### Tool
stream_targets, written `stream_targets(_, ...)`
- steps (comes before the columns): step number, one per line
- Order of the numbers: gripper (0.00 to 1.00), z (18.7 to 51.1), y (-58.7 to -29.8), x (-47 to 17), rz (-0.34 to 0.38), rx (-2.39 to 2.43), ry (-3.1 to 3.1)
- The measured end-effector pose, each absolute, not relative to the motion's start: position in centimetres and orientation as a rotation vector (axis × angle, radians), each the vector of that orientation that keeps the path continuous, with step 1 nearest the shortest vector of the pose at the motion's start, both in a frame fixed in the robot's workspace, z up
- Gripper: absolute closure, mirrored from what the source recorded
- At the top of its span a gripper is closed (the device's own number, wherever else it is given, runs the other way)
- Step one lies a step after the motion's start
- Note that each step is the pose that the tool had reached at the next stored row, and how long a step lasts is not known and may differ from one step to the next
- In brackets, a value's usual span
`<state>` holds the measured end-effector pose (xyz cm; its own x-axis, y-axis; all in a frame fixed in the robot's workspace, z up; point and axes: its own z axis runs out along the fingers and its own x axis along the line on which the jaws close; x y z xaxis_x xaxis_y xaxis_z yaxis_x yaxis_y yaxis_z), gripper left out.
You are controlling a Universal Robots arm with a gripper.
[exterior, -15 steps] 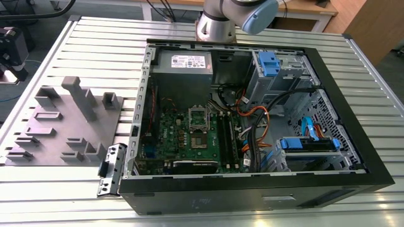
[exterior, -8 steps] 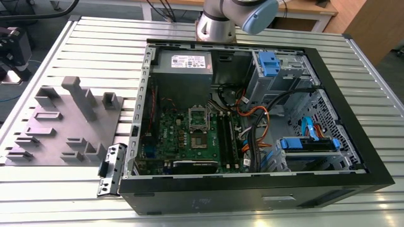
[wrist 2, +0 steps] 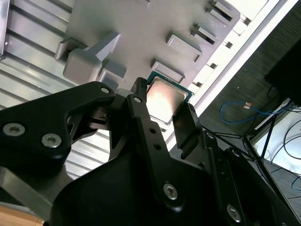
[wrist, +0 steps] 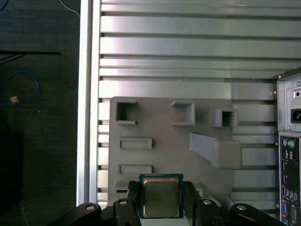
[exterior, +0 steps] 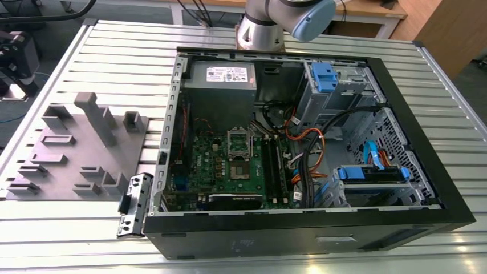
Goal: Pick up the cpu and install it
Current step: 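Pick up the cpu and move it towards the insertion slot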
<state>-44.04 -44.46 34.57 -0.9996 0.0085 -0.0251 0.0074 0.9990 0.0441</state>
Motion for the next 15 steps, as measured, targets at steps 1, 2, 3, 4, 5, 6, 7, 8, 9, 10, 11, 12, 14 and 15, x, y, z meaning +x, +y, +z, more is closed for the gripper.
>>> stream_targets(1, 0.53, 34.69, -44.46, -44.04, 0.069, 0.012, 3.115)
stream_targets(2, 0.53, 34.83, -44.46, -44.04, 0.069, 0.012, 3.115)
stream_targets(3, 0.53, 34.97, -44.46, -44.04, 0.069, 0.012, 3.115)
stream_targets(4, 0.53, 35.11, -44.46, -44.04, 0.069, 0.012, 3.115)
stream_targets(5, 0.53, 35.23, -44.46, -44.04, 0.069, 0.012, 3.115)
stream_targets(6, 0.53, 35.34, -44.46, -44.04, 0.069, 0.012, 3.115)
stream_targets(7, 0.53, 35.43, -44.46, -44.04, 0.069, 0.012, 3.115)
stream_targets(8, 0.53, 35.46, -44.46, -44.04, 0.069, 0.012, 3.115)
stream_targets(9, 0.53, 35.46, -44.46, -44.04, 0.069, 0.012, 3.115)
stream_targets(10, 0.53, 35.46, -44.46, -44.04, 0.069, 0.012, 3.115)
stream_targets(11, 0.53, 35.47, -44.46, -44.04, 0.069, 0.012, 3.115)
stream_targets(12, 0.53, 35.48, -44.46, -44.04, 0.069, 0.012, 3.115)
stream_targets(14, 0.53, 35.49, -44.46, -44.04, 0.069, 0.012, 3.115)
stream_targets(15, 0.53, 35.49, -44.46, -44.04, 0.069, 0.012, 3.115)
